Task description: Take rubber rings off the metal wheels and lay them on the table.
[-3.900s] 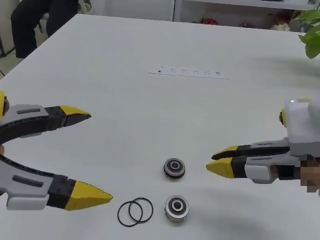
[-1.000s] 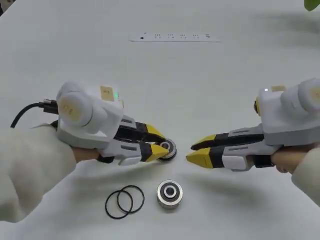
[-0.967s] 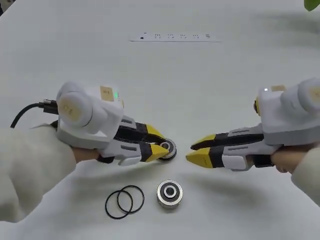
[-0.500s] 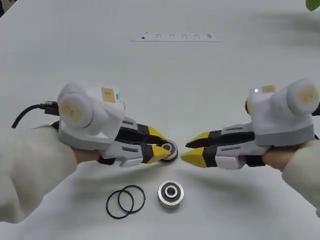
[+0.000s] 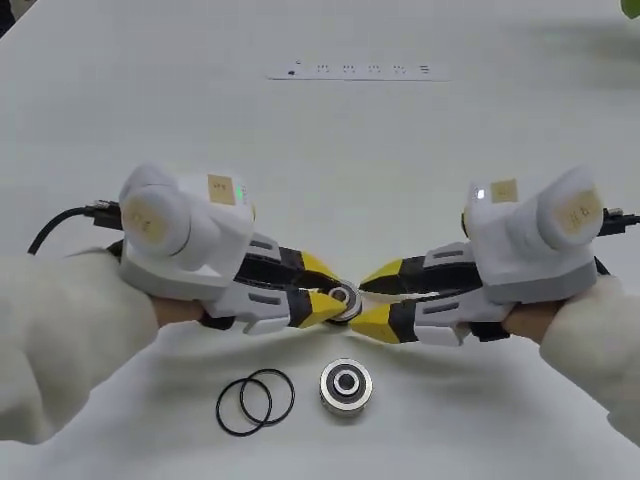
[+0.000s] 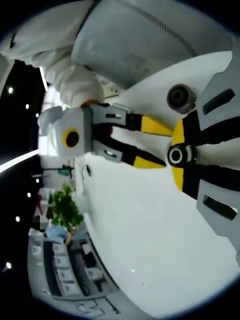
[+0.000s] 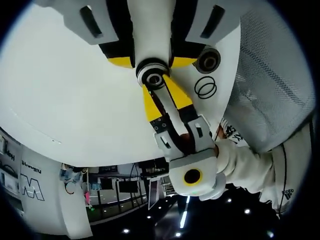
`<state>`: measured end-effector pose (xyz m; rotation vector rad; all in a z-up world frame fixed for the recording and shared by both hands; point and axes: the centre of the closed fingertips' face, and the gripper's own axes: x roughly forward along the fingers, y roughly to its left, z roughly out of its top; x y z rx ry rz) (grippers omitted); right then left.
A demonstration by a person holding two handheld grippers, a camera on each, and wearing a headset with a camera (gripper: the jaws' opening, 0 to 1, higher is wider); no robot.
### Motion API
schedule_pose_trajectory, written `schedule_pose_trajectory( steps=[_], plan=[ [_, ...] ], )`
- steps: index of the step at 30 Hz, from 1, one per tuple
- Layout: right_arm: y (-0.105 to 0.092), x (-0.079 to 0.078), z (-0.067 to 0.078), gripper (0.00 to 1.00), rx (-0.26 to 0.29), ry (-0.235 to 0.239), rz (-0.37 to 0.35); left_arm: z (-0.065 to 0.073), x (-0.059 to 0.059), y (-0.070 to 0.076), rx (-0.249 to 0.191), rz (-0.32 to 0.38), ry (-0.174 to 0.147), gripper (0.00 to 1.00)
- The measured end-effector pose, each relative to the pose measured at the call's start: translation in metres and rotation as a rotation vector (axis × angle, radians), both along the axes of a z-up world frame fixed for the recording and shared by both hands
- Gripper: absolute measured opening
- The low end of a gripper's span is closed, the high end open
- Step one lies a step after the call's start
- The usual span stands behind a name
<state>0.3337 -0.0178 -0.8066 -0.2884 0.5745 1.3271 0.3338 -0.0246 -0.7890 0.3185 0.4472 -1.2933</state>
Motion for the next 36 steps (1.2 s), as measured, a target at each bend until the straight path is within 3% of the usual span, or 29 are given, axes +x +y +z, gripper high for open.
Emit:
schedule_pose_trajectory(
  steps=[13,21,25,32,35,36],
  plan=[
    [0.0003,-0.0004,0.0012,0.19,-0.003,-0.043,0.033,-0.0008,0.0006,0.0002,0.0,0.001,-0.002,0.14],
    [-0.0014,-0.0002,0.0007,0.17,-0.007,-0.026,0.025,-0.0008,0.0008,0.0004,-0.001,0.002,-0.004,0.14],
    [-0.0026,-0.0007,-0.0001,0.15,-0.002,0.017,0.005,-0.0009,0.001,0.0005,-0.001,0.002,-0.006,0.14],
    [-0.0031,-0.0027,0.0006,0.13,0.0,0.035,-0.001,-0.0009,0.0012,0.0008,-0.001,0.005,-0.007,0.14],
    [-0.0075,-0.0003,-0.002,0.01,-0.016,0.015,-0.001,-0.0008,0.001,0.0008,-0.003,0.003,-0.006,0.14],
    [-0.0071,-0.0019,-0.002,0.01,-0.011,0.03,-0.004,-0.0008,0.0006,0.0005,-0.003,0.002,-0.007,0.14]
  ],
)
